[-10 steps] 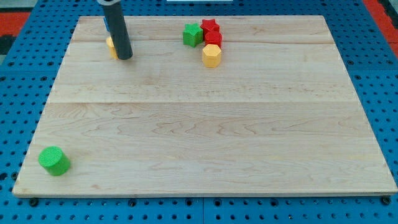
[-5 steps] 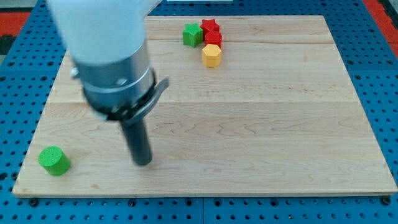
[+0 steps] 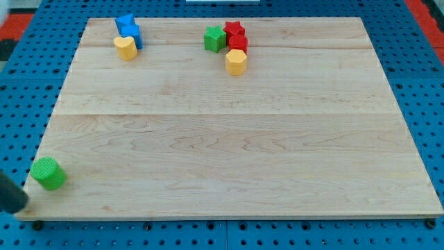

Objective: Push the green circle into the heart

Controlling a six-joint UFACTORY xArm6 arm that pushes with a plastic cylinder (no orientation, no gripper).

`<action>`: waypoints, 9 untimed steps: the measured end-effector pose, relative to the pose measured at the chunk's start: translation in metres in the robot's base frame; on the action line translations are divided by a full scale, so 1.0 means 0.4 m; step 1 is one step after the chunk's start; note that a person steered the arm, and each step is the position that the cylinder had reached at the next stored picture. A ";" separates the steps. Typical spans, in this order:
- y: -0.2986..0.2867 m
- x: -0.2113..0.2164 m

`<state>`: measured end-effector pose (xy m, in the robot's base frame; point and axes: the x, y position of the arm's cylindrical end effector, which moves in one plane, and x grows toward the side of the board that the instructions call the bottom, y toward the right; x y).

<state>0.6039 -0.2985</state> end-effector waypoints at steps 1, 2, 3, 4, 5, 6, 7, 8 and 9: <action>0.074 -0.062; 0.120 -0.079; 0.136 -0.178; 0.199 -0.159; 0.198 -0.160; 0.252 -0.263; 0.320 -0.330; 0.265 -0.402; 0.258 -0.324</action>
<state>0.4742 -0.1953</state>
